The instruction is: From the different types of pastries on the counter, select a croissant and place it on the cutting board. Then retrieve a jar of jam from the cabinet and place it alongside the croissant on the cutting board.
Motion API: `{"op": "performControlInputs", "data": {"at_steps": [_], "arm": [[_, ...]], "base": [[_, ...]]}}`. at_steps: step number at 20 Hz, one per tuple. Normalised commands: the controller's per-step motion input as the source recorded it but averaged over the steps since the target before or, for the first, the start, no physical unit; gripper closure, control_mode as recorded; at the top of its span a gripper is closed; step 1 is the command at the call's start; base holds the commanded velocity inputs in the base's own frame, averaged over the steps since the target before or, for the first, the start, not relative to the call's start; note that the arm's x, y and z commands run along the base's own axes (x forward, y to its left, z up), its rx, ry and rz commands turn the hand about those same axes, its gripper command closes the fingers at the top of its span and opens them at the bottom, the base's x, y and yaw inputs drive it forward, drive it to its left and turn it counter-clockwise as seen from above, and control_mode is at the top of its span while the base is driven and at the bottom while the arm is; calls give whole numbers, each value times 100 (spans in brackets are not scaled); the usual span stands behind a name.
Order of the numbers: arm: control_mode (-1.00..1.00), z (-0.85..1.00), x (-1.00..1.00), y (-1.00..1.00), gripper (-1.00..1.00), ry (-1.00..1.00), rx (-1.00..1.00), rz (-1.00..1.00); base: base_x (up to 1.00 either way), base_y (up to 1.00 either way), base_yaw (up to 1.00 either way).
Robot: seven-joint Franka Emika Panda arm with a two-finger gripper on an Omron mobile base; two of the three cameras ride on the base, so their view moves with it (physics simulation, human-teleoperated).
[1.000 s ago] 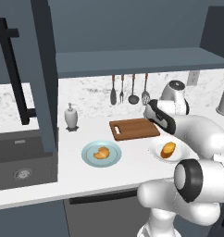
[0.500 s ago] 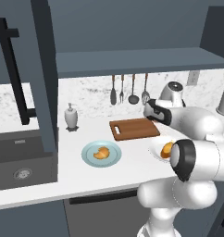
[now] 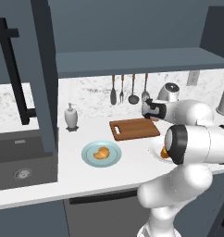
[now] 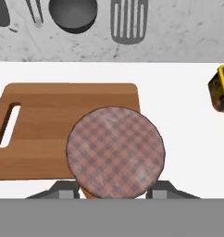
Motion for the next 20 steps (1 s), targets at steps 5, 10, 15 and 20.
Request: {"op": "performControlInputs", "data": {"at_steps": [5, 10, 15, 20], "arm": [[-100, -22, 28, -9, 100, -1, 0, 0], [-100, -25, 16, -4, 100, 0, 0, 0], [-100, -22, 6, 0, 100, 0, 1, 0], [-100, -26, 16, 0, 100, 0, 0, 0]], "base": [[0, 0, 0], [0, 0, 0], [0, 0, 0], [0, 0, 0]]}}
